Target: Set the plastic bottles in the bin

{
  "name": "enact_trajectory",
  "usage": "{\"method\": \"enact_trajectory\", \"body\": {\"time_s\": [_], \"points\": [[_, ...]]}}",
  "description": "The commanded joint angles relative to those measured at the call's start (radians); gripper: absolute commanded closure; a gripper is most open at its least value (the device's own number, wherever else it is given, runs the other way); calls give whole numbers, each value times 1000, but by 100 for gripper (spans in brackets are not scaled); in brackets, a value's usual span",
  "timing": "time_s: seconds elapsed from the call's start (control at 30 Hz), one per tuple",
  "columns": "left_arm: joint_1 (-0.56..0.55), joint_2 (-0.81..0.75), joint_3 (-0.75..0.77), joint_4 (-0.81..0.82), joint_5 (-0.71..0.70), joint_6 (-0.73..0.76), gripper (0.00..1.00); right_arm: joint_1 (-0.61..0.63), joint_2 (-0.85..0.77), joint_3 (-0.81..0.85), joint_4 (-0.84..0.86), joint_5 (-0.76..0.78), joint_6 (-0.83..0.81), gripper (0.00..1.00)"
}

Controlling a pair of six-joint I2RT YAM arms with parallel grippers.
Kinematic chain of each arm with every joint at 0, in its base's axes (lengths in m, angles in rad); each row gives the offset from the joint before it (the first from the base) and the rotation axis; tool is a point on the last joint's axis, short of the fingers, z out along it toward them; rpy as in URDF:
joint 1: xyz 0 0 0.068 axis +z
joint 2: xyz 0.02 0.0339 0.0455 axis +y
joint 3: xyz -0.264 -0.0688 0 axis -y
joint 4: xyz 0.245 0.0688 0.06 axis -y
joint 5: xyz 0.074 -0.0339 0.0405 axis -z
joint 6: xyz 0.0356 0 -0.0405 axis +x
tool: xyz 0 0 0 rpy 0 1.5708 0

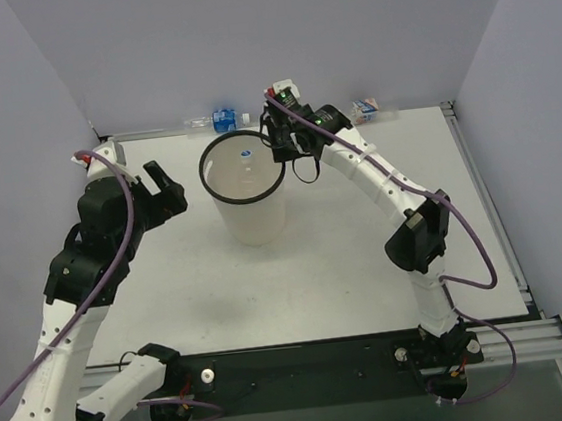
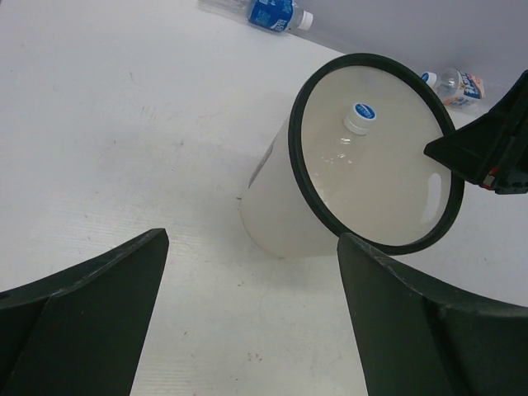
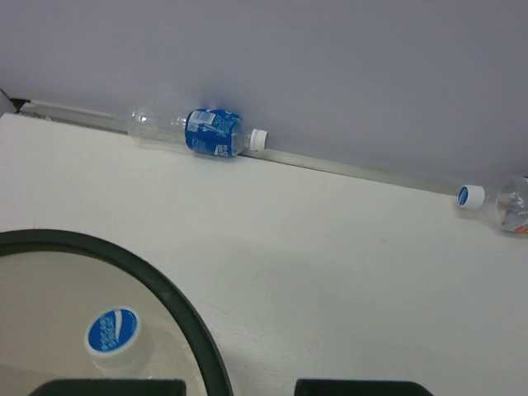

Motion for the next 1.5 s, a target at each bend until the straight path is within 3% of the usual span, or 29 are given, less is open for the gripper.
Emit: {"method": "enact_trajectory", "body": {"time_s": [0.0, 0.47, 0.6, 0.7, 0.8, 1.13, 1.3, 1.43, 1.47], "points": [[5, 6, -11, 40, -9, 20, 5, -6, -117, -19, -31, 112, -23, 96], [5, 104, -28, 175, -2, 77, 5, -120, -229, -180, -52, 99, 11, 100], [6, 155, -26, 236, -18, 92, 4, -150, -241, -192, -55, 57, 2, 54], [8, 238, -11, 296, -33, 100, 3, -155, -257, -192, -55, 53, -14, 37], [20, 326, 24, 319, -48, 89, 3, -155, -274, -186, -57, 36, -23, 27], [110, 678, 213, 385, 2, 54, 2, -173, -425, -218, -58, -19, -6, 23], [149, 940, 426, 291, 53, -139, 3, -175, -574, -330, -57, 20, 3, 23], [173, 1068, 509, 343, 100, -295, 2, -186, -665, -420, -51, 54, 12, 24], [184, 1089, 511, 362, 117, -393, 2, -187, -682, -437, -49, 60, 14, 24]]}}
